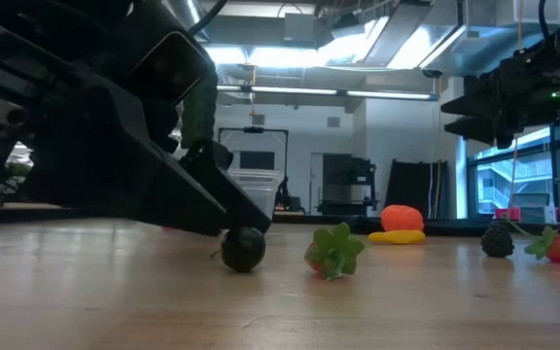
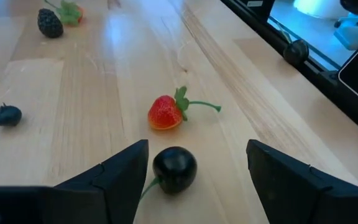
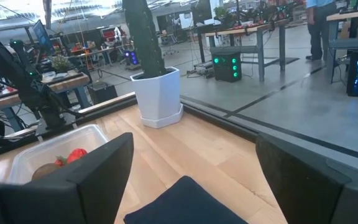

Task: Pick and placing Produce into tupperware
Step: Put the top black cherry into the transparent container, then put the left blackberry into the transparent container

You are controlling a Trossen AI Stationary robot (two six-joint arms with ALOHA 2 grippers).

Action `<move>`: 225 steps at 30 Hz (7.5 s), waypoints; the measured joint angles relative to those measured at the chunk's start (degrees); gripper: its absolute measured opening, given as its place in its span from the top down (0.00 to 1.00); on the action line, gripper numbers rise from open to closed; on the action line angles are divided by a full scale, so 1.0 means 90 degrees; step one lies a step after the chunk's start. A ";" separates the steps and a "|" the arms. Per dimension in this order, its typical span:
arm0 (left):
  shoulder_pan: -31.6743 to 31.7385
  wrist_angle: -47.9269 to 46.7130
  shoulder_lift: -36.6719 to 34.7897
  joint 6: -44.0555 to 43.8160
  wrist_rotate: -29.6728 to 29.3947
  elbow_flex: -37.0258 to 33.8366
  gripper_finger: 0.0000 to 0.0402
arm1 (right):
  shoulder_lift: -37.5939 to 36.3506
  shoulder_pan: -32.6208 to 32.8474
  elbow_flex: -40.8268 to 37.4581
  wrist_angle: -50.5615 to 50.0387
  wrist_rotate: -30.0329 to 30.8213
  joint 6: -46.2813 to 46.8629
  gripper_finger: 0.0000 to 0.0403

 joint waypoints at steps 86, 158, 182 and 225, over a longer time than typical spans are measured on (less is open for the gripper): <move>0.1033 -0.5633 -0.3906 -0.0542 -0.2120 -0.0100 0.77 | 0.0000 -0.0002 0.0000 0.0000 0.0000 -0.0017 0.16; 0.1021 -0.2451 -0.1928 0.0810 -0.0318 -0.0090 0.24 | 0.0000 -0.0002 0.0002 0.0001 0.0000 -0.0032 0.16; 0.0159 -0.3231 -0.1682 0.0002 -0.1278 0.0177 0.39 | -0.0001 -0.0001 0.0000 0.0001 0.0000 -0.0003 0.16; 0.0519 -0.3344 -0.1013 -0.0133 -0.2035 0.0619 0.39 | -0.0002 -0.0001 0.0000 0.0002 -0.0002 -0.0001 0.16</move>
